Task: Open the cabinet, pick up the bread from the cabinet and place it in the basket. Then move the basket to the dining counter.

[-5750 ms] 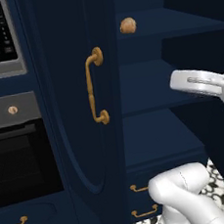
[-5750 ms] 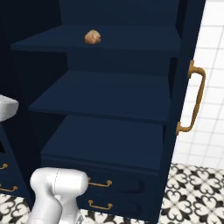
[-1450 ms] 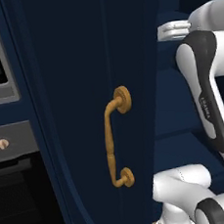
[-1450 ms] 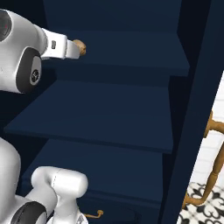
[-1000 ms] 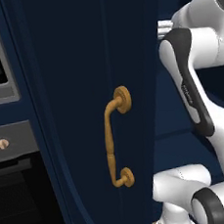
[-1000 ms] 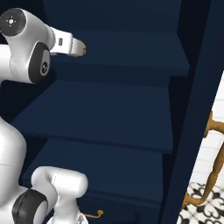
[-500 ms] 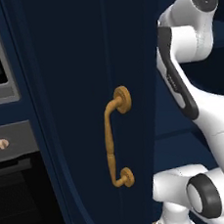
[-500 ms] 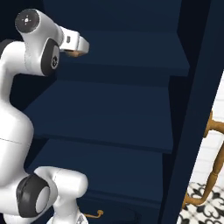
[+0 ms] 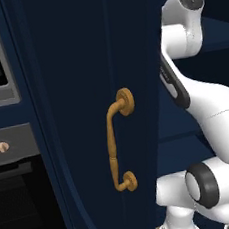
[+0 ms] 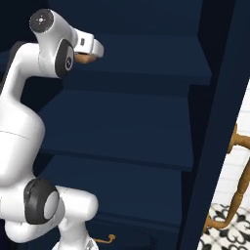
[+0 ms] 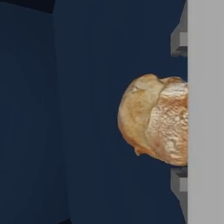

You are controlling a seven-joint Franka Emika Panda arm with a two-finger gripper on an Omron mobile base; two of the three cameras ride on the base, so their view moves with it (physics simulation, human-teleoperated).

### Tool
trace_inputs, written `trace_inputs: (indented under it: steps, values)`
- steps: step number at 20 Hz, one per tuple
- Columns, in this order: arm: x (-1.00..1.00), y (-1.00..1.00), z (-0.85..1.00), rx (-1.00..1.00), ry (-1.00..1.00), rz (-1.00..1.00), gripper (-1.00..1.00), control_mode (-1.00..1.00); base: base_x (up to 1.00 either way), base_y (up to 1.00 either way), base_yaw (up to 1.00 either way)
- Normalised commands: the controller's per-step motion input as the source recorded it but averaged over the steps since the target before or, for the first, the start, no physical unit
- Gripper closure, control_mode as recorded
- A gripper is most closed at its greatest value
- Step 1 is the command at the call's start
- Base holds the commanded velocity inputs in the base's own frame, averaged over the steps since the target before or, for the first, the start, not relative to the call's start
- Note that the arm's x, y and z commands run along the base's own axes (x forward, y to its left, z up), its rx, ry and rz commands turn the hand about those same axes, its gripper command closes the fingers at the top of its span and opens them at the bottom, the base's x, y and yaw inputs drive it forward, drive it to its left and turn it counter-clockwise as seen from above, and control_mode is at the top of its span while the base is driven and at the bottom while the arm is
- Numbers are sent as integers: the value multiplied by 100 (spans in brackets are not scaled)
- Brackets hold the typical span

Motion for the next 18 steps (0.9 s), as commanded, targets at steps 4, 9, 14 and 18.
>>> trace_inputs:
  steps: [4,9,14,18]
  values:
    - [37,1,-9,0,4,-1,-100,-100,0,0,0]
    - [30,0,-12,0,3,-1,-100,-100,0,0,0]
    - [18,18,-45,0,2,0,100,-100,0,0,0]
    - [2,2,-75,8,0,0,100,-100,0,0,0]
